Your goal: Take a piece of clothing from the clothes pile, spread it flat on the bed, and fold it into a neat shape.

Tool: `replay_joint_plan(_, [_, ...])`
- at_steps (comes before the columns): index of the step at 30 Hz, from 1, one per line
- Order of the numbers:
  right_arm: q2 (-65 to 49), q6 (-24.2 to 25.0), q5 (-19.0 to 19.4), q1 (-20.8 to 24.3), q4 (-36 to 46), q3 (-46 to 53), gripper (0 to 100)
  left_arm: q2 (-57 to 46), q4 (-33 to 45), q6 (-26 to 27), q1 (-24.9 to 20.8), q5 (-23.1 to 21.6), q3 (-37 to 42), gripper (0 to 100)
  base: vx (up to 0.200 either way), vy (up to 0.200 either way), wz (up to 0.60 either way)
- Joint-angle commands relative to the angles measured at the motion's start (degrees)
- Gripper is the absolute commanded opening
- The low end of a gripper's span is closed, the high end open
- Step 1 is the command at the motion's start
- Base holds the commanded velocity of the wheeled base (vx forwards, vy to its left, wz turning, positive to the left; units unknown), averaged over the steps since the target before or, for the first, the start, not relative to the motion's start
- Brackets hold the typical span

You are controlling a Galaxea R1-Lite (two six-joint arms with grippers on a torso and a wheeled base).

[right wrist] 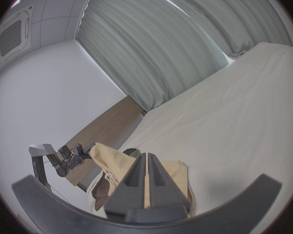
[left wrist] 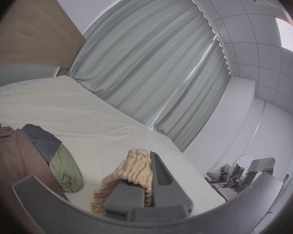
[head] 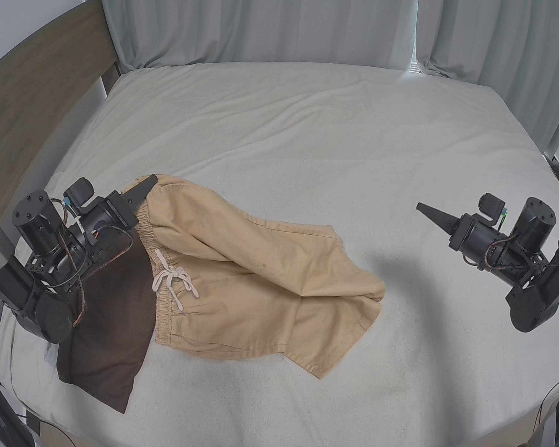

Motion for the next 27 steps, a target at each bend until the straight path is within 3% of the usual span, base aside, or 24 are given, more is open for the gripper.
replay_joint_plan(1, [5.3, -1.2, 0.1, 1.2, 0.0, 0.8, 0, 0.0, -0.1, 0.1, -0.1, 0.0, 0.7, 0, 0.000, 0.000, 0.00])
replay_joint_plan(3, [6.2, -1.3, 0.2, 1.7, 0.0, 1.1, 0, 0.0, -0.1, 0.1, -0.6, 0.0, 1.3, 0, 0.000, 0.000, 0.00])
replay_joint_plan(4, [6.8, -1.3, 0.1, 2.0, 0.1, 0.6, 100, 0.0, -0.1, 0.1, -0.8, 0.0, 1.7, 0, 0.000, 0.000, 0.00])
replay_joint_plan(17, [18.7, -1.4, -0.7, 5.8, 0.2, -10.9, 100, 1.6, -0.1, 1.2, -1.5, -0.1, 4.0, 0, 0.000, 0.000, 0.00])
replay_joint_plan(27, [25.0, -1.3, -0.7, 6.3, 1.3, -17.2, 100, 1.3, -0.1, 1.6, -1.8, -0.1, 4.2, 0, 0.000, 0.000, 0.00])
